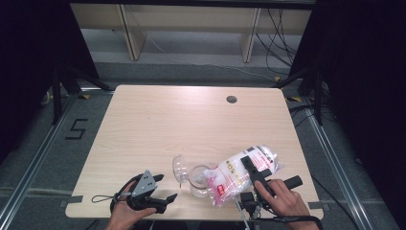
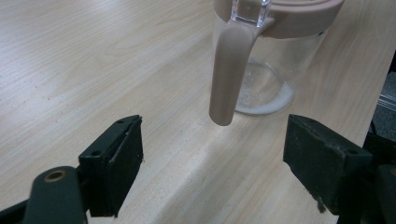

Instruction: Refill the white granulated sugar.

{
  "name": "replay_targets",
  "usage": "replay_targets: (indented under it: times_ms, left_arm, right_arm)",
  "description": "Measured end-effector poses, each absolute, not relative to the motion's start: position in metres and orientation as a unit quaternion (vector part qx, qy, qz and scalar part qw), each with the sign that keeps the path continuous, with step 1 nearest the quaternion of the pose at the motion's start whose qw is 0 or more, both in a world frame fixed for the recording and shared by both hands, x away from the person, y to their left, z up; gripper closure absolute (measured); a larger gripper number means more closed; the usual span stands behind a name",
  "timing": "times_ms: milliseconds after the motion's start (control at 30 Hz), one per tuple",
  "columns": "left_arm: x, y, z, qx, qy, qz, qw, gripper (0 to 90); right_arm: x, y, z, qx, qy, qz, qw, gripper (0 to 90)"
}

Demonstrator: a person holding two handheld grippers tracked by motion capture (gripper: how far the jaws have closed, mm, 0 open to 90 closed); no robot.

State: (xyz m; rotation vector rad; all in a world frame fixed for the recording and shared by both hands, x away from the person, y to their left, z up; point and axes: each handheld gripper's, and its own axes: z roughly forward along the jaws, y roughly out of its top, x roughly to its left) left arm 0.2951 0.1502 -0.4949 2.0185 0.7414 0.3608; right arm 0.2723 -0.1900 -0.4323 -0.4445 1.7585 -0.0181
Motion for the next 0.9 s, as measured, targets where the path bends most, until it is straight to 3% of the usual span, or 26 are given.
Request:
replay_targets:
  times_ms: [900]
  left_arm:
    - [0.2958, 0.1501, -0.4941, 0.822, 0.294, 0.154, 0.463, 19.5]
  right_arm:
    - [0.2721, -0.1904, -0.4256, -0.211, 0.752, -0.016, 0.625, 49.9]
